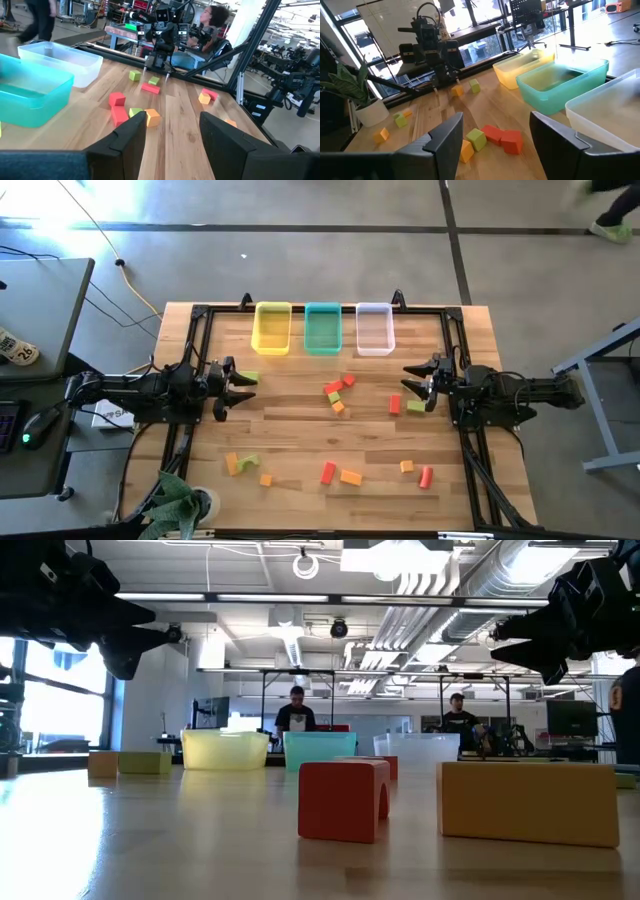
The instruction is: Sort & place blocks by color
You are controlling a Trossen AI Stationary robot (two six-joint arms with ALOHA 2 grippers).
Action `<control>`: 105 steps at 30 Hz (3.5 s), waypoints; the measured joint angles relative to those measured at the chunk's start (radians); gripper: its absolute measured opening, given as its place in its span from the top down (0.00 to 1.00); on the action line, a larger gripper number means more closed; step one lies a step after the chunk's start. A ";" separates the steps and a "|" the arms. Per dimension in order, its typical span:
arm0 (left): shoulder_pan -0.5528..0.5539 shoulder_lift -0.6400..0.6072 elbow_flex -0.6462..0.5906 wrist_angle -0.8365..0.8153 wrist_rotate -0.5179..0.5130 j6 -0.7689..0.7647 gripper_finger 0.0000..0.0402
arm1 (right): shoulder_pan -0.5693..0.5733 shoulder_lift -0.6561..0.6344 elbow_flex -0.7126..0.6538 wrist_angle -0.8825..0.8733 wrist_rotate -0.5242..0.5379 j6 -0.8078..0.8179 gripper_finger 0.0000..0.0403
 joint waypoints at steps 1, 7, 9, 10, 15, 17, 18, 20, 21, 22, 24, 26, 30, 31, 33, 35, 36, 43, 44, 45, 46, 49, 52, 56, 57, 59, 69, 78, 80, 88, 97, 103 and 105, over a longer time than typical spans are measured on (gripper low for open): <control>0.000 0.000 0.000 0.000 0.000 0.000 0.57 | 0.000 0.000 0.000 0.000 0.000 0.000 0.46; 0.000 0.000 0.000 0.000 0.000 0.000 0.57 | 0.000 0.000 0.000 0.000 0.000 0.000 0.46; 0.000 0.000 0.000 0.000 0.000 0.000 0.57 | 0.000 0.000 0.000 0.000 0.000 0.000 0.46; 0.000 0.000 0.000 0.000 0.000 0.000 0.57 | 0.000 0.000 0.000 0.000 0.000 0.000 0.46; 0.000 0.000 0.000 0.000 0.000 0.000 0.57 | 0.000 0.000 0.000 0.000 0.000 0.000 0.46; 0.000 0.000 0.000 0.000 0.000 0.000 0.57 | 0.000 0.000 0.000 0.000 0.000 0.000 0.46; 0.000 0.000 0.000 0.000 0.000 0.000 0.57 | 0.000 0.000 0.000 0.000 0.000 0.000 0.46; 0.000 0.000 0.000 0.000 0.000 0.000 0.57 | 0.000 0.000 0.000 0.000 0.000 0.000 0.46; 0.000 0.000 0.000 0.000 0.000 0.000 0.57 | 0.000 0.000 0.000 0.000 0.000 0.000 0.46; 0.000 0.000 0.000 0.000 0.000 0.000 0.57 | 0.000 0.000 0.000 0.000 0.000 0.000 0.46; 0.000 0.000 0.000 0.000 0.000 0.000 0.57 | 0.000 0.000 0.000 0.000 0.000 0.000 0.46; 0.000 0.000 0.000 0.000 0.000 0.000 0.57 | 0.000 0.000 0.000 0.000 0.000 0.000 0.46; 0.000 0.000 0.000 0.000 0.000 0.000 0.57 | 0.000 0.000 0.000 0.000 0.000 0.000 0.46; 0.000 0.000 0.000 0.000 0.000 0.000 0.57 | 0.000 0.000 0.000 0.000 0.000 0.000 0.46; 0.000 0.000 0.000 0.000 0.000 0.000 0.57 | 0.000 0.000 0.000 0.000 0.000 0.000 0.46; 0.000 0.000 0.000 0.000 0.000 0.000 0.57 | 0.000 0.000 0.000 0.000 0.000 0.000 0.46; 0.000 0.000 0.000 0.000 0.000 0.000 0.57 | 0.000 0.000 0.000 0.000 0.000 0.000 0.46; 0.000 0.000 0.000 0.000 0.000 0.000 0.57 | 0.000 0.000 0.000 0.000 0.000 0.000 0.46; 0.000 0.000 0.000 0.000 0.000 0.000 0.57 | 0.000 0.000 0.000 0.000 0.000 0.000 0.46; 0.000 0.000 0.000 0.000 0.000 0.000 0.57 | 0.000 0.000 0.000 0.000 0.000 0.000 0.46; 0.000 0.000 0.000 0.000 0.000 0.000 0.57 | 0.000 0.000 0.000 0.000 0.000 0.000 0.46; 0.000 0.000 0.000 0.000 0.000 0.000 0.57 | 0.000 0.000 0.000 0.000 0.000 0.000 0.46; 0.000 0.000 0.000 0.000 0.000 0.000 0.57 | 0.000 0.000 0.000 0.000 0.000 0.000 0.46; 0.000 0.000 0.000 0.000 0.000 0.000 0.57 | 0.000 0.000 0.000 0.000 0.000 0.000 0.46; 0.000 0.000 0.000 0.000 0.000 0.000 0.57 | 0.000 0.000 0.000 0.000 0.000 0.000 0.46; 0.000 0.000 0.000 0.000 0.000 0.000 0.57 | 0.000 0.000 0.000 0.000 0.000 0.000 0.46; 0.000 0.000 0.000 0.010 -0.027 -0.013 0.57 | 0.000 0.000 0.000 0.001 0.001 0.000 0.46; 0.000 0.000 0.000 0.010 -0.030 -0.016 0.57 | 0.000 0.000 0.000 0.077 0.069 0.171 0.46; 0.000 0.000 0.000 0.010 -0.030 -0.016 0.57 | 0.000 0.000 0.000 0.115 0.078 0.213 0.46; 0.000 0.000 0.000 0.010 -0.030 -0.017 0.57 | 0.000 0.000 0.071 0.206 0.115 0.229 0.46; 0.000 0.000 0.000 0.010 -0.030 -0.019 0.57 | 0.000 0.123 0.348 -0.089 0.163 0.245 0.46; 0.000 0.000 0.000 0.011 -0.030 -0.017 0.57 | 0.000 0.337 0.561 -0.408 0.161 0.451 0.46; 0.000 0.000 0.000 0.011 -0.030 -0.018 0.57 | 0.000 0.413 0.624 -0.498 0.134 0.535 0.46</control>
